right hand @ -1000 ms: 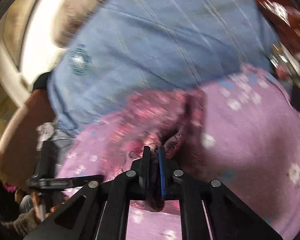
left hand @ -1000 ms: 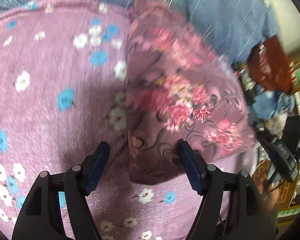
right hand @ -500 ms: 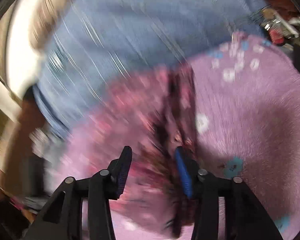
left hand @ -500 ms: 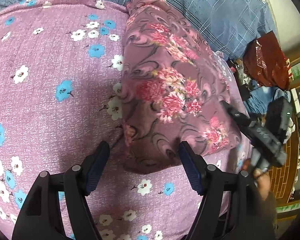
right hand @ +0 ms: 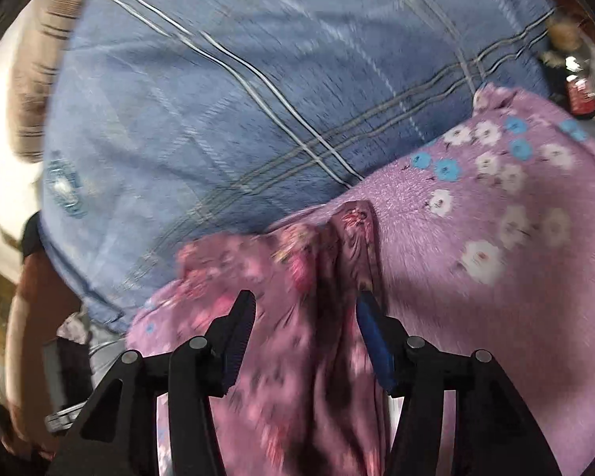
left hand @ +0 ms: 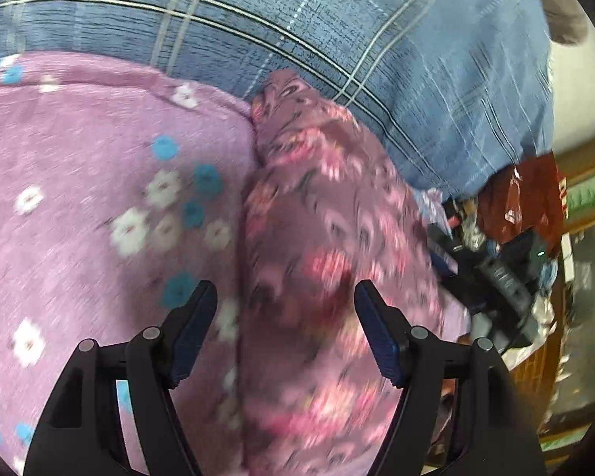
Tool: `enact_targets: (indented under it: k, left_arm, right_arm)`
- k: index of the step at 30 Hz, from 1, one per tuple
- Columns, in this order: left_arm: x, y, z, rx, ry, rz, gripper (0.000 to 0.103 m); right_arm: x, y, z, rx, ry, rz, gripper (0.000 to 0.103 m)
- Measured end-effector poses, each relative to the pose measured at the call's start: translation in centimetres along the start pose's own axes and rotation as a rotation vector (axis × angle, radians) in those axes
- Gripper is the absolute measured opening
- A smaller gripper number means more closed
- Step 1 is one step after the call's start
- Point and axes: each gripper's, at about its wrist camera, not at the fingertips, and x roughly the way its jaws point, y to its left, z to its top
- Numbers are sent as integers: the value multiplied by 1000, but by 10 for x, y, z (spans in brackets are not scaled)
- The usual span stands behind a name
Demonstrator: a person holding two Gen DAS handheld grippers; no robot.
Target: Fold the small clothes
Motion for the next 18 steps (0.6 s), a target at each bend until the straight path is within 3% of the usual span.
enact_targets:
  k: [1,3,4,6,9,12,14,15,18]
  left_arm:
    - [3,-1,3,-1,-1,5,71]
    - [8,-7,10,20,-6,14,70]
    - [9,-11,12,33,-15,10,70]
    - [12,-18,14,68,-44,19,70]
    - [29,-25,18,102,-42,98,70]
    - [43,-22,15,108,-2,132,71]
    - [30,-19,7,112,-19,110,71]
    - [26,-20,4,113,-22,105,70]
    - [-5,-10,-22,116,-70,58,70]
  right_arm:
    - [15,2,3,-11,22,2,55]
    - [31,11,5,-59,76,38,10]
    - [33,22,6,-125,81,31,9]
    - [13,45,8,-260,-18,38,8]
    - [-1,30,19,-199,-101,21,8]
    - [37,1,17,-137,52,-139,8]
    - [30,-2,14,-111,27,-111,9]
    - [17,1,13,-102,-5,-87,15]
    - [-21,9,4,-120,-50,47,15]
